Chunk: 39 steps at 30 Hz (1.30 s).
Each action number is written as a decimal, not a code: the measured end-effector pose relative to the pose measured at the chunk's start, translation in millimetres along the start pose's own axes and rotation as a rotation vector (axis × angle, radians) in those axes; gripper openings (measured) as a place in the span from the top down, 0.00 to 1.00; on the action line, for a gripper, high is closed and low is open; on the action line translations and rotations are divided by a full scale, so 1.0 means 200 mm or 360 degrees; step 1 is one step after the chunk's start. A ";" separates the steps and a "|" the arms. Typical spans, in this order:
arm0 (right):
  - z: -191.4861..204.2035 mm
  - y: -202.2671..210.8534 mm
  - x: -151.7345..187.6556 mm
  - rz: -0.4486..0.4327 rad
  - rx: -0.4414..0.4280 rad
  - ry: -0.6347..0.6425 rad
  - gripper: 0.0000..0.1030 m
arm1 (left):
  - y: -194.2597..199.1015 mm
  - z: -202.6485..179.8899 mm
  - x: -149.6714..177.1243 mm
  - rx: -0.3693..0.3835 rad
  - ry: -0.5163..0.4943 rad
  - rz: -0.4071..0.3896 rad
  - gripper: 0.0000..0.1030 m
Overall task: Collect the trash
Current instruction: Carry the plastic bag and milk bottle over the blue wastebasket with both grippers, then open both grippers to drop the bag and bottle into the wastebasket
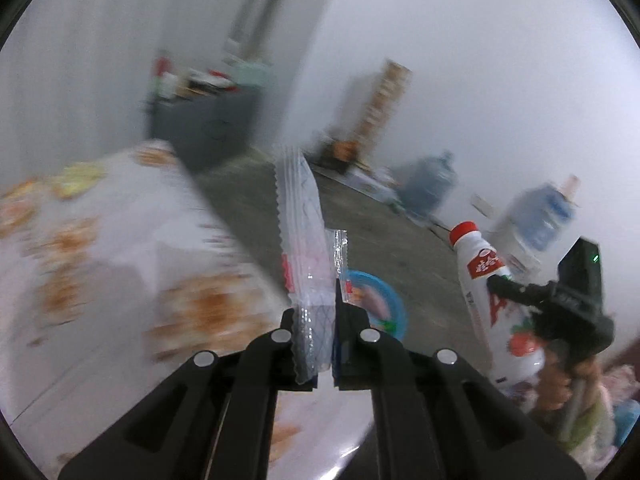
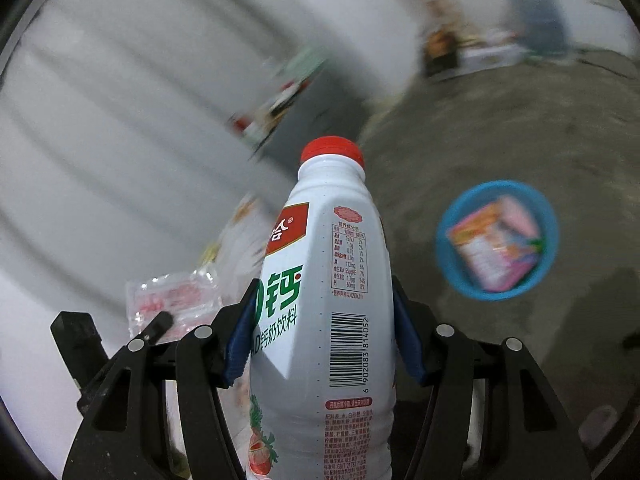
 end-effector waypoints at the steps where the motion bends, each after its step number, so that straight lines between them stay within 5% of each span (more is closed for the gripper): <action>1: -0.10 0.03 -0.02 -0.0029 0.0048 -0.0049 0.45 | -0.07 -0.03 -0.01 0.0025 -0.0002 0.0036 0.96; 6: -0.47 0.00 -0.03 -0.0035 0.0193 -0.0281 0.45 | -0.57 -0.25 0.02 0.0188 0.0011 0.0334 0.96; 13: -0.77 -0.32 0.04 0.0135 0.0305 -0.0418 0.45 | -1.27 -0.44 0.20 0.0099 -0.0061 0.0713 0.96; 20: -0.91 -0.59 -0.02 0.0221 0.0320 -0.0345 0.44 | -1.75 -0.47 0.34 0.0003 -0.0035 0.0929 0.95; 21: -0.92 -0.64 -0.05 0.0222 0.0317 -0.0298 0.44 | -1.84 -0.48 0.35 0.0009 -0.0034 0.0956 0.93; 23: -0.95 -0.75 -0.08 0.0255 0.0319 -0.0205 0.42 | -1.95 -0.48 0.39 -0.0040 -0.0034 0.1008 0.55; 25: -1.02 -0.88 -0.07 0.0293 0.0359 -0.0113 0.35 | -2.02 -0.43 0.42 -0.0093 0.0010 0.0999 0.44; 30: -1.16 -0.96 0.04 0.0406 0.0510 -0.0085 0.34 | -2.04 -0.37 0.46 -0.0139 0.0145 0.1048 0.39; 39: -1.14 -0.74 0.03 0.0219 0.0541 -0.0211 0.34 | -1.78 -0.43 0.30 -0.0114 0.0061 0.0861 0.37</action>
Point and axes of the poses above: each gripper's, at about its wrist camera, not at the fingertips, and y roughly against the way its jaws point, z to its left, x to its underside, the point moved 6 cm from there along -y, roughly the way its jaws point, and after that the axes turned 7 degrees about -z, right-handed, at the moved point
